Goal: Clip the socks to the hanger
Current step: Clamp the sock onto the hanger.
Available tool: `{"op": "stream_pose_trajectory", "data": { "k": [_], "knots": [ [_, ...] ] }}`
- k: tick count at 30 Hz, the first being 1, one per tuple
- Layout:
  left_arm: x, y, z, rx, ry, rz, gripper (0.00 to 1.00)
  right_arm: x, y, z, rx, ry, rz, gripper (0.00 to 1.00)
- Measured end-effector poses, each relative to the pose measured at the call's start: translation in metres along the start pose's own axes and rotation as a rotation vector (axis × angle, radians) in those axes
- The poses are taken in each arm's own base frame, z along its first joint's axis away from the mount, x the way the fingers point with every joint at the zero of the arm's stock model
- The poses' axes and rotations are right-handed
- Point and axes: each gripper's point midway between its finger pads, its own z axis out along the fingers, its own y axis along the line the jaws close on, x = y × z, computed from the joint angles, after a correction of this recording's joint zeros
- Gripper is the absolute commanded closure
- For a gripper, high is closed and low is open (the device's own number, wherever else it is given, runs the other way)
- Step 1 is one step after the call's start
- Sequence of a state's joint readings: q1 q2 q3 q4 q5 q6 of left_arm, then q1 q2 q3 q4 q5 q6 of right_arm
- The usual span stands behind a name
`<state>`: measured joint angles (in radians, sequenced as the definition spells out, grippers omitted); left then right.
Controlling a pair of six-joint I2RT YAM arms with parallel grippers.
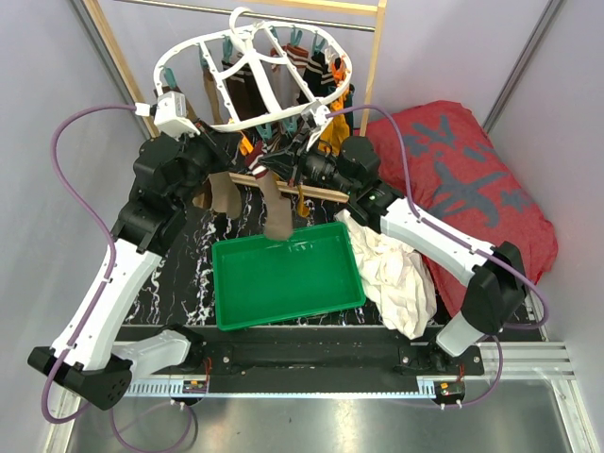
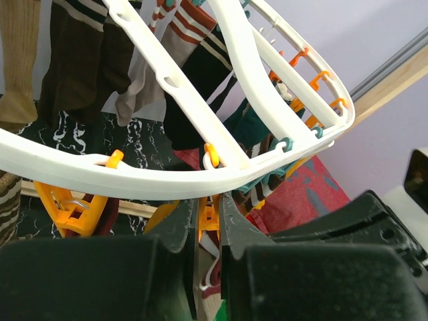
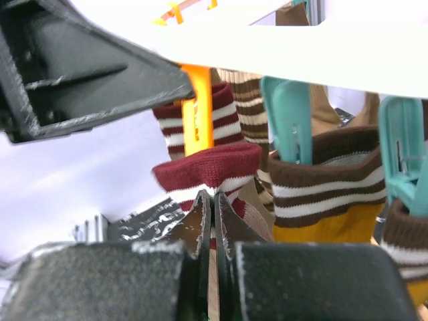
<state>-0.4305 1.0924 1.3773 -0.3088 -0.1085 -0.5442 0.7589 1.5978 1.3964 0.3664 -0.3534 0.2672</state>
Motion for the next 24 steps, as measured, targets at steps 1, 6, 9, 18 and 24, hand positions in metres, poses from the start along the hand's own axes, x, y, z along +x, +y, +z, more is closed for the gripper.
{"op": "stream_pose_trajectory", "data": {
  "k": [1,6,9,18,24],
  "knots": [
    [-0.0002,-0.0005,0.0,0.004,-0.003,0.0,0.94,-0.0012,-0.0011,0.0017,-0.007,-0.007,0.011,1.0],
    [0.0006,-0.0017,0.0,0.013,-0.004,-0.005,0.94,0.0015,-0.0056,0.008,-0.034,-0.009,0.059,1.0],
    [0.0006,-0.0024,-0.0001,0.017,-0.004,-0.006,0.94,0.0035,-0.0061,0.0097,-0.041,-0.007,0.077,1.0],
    [0.0009,-0.0033,-0.0002,0.022,-0.002,-0.007,0.94,0.0031,-0.0021,0.0106,-0.067,-0.009,0.103,1.0],
    [-0.0007,-0.0049,-0.0006,0.027,-0.007,-0.013,0.94,0.003,-0.0019,0.0106,-0.067,-0.009,0.112,1.0]
  ]
}}
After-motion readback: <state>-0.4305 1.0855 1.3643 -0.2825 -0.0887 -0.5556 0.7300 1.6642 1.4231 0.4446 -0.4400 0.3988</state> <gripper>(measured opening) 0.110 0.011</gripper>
